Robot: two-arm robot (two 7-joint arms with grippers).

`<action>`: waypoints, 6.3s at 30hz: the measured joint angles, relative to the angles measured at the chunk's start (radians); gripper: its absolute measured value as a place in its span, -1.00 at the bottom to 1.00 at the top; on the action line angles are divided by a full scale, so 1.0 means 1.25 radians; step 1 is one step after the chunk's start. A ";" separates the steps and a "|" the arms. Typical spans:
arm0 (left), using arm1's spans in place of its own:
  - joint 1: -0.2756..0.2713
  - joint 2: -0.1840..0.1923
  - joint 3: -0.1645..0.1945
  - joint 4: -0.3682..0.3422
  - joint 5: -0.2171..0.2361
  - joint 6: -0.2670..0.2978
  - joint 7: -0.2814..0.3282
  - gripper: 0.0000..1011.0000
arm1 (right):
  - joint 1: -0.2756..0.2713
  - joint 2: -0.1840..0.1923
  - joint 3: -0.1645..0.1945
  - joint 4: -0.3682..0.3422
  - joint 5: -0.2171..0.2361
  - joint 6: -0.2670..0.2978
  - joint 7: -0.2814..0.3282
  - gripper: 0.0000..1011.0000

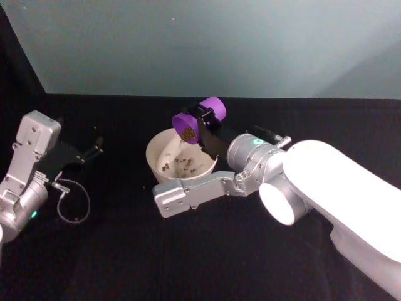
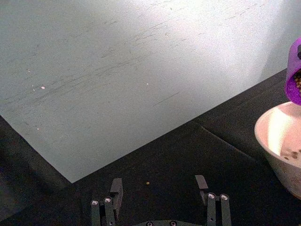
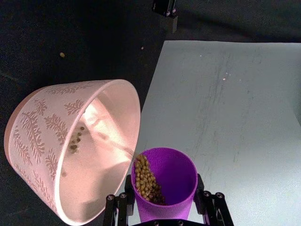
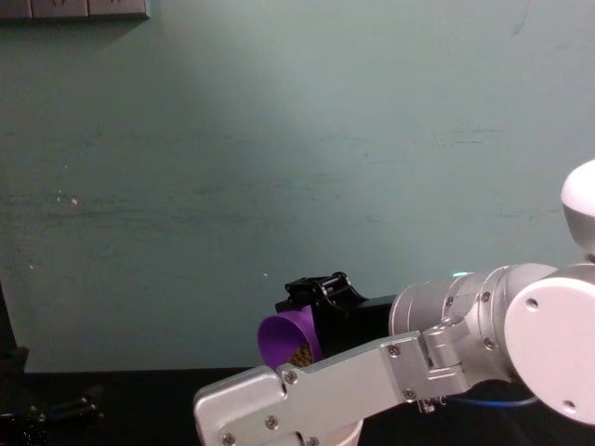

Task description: Pick up the cup and pour the mung beans from the cup into the bowl.

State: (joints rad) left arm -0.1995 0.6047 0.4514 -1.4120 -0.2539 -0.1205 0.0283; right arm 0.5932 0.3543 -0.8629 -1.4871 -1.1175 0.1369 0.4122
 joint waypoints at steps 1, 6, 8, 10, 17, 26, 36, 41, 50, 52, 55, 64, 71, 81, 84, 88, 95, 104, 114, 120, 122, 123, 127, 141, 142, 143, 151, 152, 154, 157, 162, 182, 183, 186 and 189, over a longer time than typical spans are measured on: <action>0.000 0.000 0.000 0.000 0.000 0.000 0.000 0.98 | 0.000 0.000 0.000 0.000 -0.001 -0.001 0.000 0.44; 0.000 0.000 0.000 0.000 0.000 0.000 0.000 0.98 | 0.000 0.001 0.000 0.001 -0.003 -0.002 0.004 0.44; 0.000 0.000 0.000 0.000 0.000 0.000 0.000 0.98 | 0.000 0.001 0.000 0.001 -0.003 -0.004 0.005 0.44; 0.000 0.000 0.000 0.000 0.000 0.000 0.000 0.98 | 0.001 0.001 0.000 0.001 -0.003 -0.005 0.006 0.44; 0.000 0.000 0.000 0.000 0.000 0.000 0.000 0.98 | 0.002 0.002 -0.002 0.003 -0.004 -0.007 0.011 0.44; 0.000 0.000 0.000 0.000 0.000 0.000 0.000 0.98 | 0.004 0.003 -0.006 0.004 -0.013 -0.007 0.013 0.44; 0.000 0.000 0.000 0.000 0.000 0.000 0.000 0.98 | 0.007 0.005 -0.014 0.004 -0.023 -0.006 0.019 0.44; 0.000 0.000 0.000 0.000 0.000 0.000 0.000 0.98 | 0.008 0.006 -0.017 0.003 -0.027 -0.006 0.021 0.44; 0.000 0.000 0.000 0.000 0.000 0.000 0.000 0.98 | 0.008 0.006 -0.019 0.001 -0.030 -0.005 0.023 0.44; 0.000 0.000 0.000 0.000 0.000 0.000 0.000 0.98 | 0.008 0.006 -0.019 0.000 -0.030 -0.005 0.023 0.44; 0.000 0.000 0.000 0.000 0.000 0.000 0.000 0.98 | 0.008 0.006 -0.020 0.000 -0.032 -0.005 0.023 0.44; 0.000 0.000 0.000 0.000 0.000 0.000 0.000 0.98 | 0.013 0.012 -0.030 -0.004 -0.055 -0.002 0.024 0.44; 0.000 0.000 0.000 0.000 0.000 0.000 0.000 0.98 | 0.033 0.025 -0.072 -0.026 -0.145 0.019 0.047 0.44; 0.000 0.000 0.000 0.000 0.000 0.000 0.000 0.98 | 0.085 0.044 -0.182 -0.042 -0.357 0.033 0.110 0.44; 0.000 0.000 0.000 0.000 0.000 0.000 0.000 0.98 | 0.096 0.046 -0.207 -0.042 -0.413 0.029 0.125 0.44; 0.000 0.000 0.000 0.000 0.000 0.000 0.000 0.98 | 0.111 0.048 -0.243 -0.039 -0.500 0.019 0.145 0.44; 0.000 0.000 0.000 0.000 0.000 0.000 0.000 0.98 | 0.112 0.048 -0.250 -0.039 -0.525 0.014 0.148 0.44; 0.000 0.000 0.000 0.000 0.000 0.000 0.000 0.98 | 0.104 0.048 -0.238 -0.043 -0.522 0.013 0.142 0.44; 0.000 0.000 0.000 0.000 0.000 0.000 0.000 0.98 | 0.086 0.051 -0.203 -0.061 -0.491 0.034 0.118 0.44; 0.000 0.000 0.000 0.000 0.000 0.000 0.000 0.98 | 0.027 0.045 -0.085 -0.104 -0.348 0.090 0.074 0.44; 0.000 0.000 0.000 0.000 0.000 0.000 0.000 0.98 | 0.005 0.043 -0.041 -0.118 -0.285 0.102 0.054 0.44; 0.000 0.000 0.000 0.000 0.000 0.000 0.000 0.98 | -0.002 0.043 -0.026 -0.122 -0.259 0.104 0.044 0.44; 0.000 0.000 0.000 0.000 0.000 0.000 0.000 0.98 | -0.047 0.040 0.062 -0.140 -0.120 0.100 -0.022 0.44; 0.000 0.000 0.000 0.000 0.000 0.000 0.000 0.98 | -0.192 0.003 0.348 -0.153 0.422 -0.057 -0.103 0.44; 0.000 0.000 0.000 0.000 0.000 0.000 0.000 0.98 | -0.200 -0.001 0.366 -0.151 0.462 -0.065 -0.097 0.44; 0.000 0.000 0.000 0.000 0.000 0.000 0.000 0.98 | -0.200 -0.001 0.366 -0.151 0.462 -0.065 -0.097 0.44; 0.000 0.000 0.000 0.000 0.000 0.000 0.000 0.98 | -0.237 -0.018 0.429 -0.132 0.646 -0.078 -0.056 0.44; 0.000 0.000 0.000 0.000 0.000 0.000 0.000 0.98 | -0.239 -0.018 0.432 -0.129 0.658 -0.078 -0.053 0.44; 0.000 0.000 0.000 0.000 0.000 0.000 0.000 0.98 | -0.247 -0.022 0.441 -0.118 0.696 -0.081 -0.046 0.44; 0.000 0.000 0.000 0.000 0.000 0.000 0.000 0.98 | -0.260 -0.034 0.458 -0.096 0.758 -0.094 -0.039 0.44; 0.000 0.000 0.000 0.000 0.000 0.000 0.000 0.98 | -0.273 -0.049 0.476 -0.065 0.839 -0.104 -0.022 0.44; 0.000 0.000 0.000 0.000 0.000 0.000 0.000 0.98 | -0.271 -0.045 0.472 -0.054 0.864 -0.104 -0.011 0.44; 0.000 0.000 0.000 0.000 0.000 0.000 0.000 0.98 | -0.271 -0.045 0.472 -0.055 0.864 -0.104 -0.011 0.44; 0.000 0.000 0.000 0.000 0.000 0.000 0.000 0.98 | -0.271 -0.045 0.473 -0.055 0.864 -0.104 -0.011 0.44; 0.000 0.000 0.000 0.000 0.000 0.000 0.000 0.98 | -0.271 -0.045 0.471 -0.050 0.871 -0.109 -0.013 0.44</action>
State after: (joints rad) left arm -0.1995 0.6047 0.4514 -1.4120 -0.2539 -0.1205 0.0283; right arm 0.2545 0.2986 -0.2742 -1.5498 -0.0291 0.0011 0.3958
